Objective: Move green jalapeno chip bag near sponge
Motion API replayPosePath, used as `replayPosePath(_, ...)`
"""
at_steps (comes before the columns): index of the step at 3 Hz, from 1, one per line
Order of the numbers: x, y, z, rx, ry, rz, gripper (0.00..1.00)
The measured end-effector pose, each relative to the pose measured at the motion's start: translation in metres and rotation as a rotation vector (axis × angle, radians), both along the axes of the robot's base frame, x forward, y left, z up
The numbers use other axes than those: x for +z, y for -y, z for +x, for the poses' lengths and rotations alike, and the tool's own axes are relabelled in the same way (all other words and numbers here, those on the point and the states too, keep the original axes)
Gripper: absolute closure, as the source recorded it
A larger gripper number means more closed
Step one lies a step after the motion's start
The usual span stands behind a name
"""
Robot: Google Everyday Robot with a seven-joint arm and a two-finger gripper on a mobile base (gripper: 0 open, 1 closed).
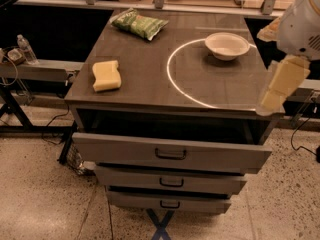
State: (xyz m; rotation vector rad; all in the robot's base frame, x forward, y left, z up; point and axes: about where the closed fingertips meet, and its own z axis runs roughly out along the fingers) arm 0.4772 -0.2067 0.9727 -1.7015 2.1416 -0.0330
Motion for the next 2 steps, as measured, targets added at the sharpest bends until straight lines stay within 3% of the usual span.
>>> replayPosePath(1,-0.011,-0.029,0.064,0.02,0.053,0.063,0.0)
replayPosePath(2,-0.01,-0.083,0.134,0.022,0.146,0.121,0.0)
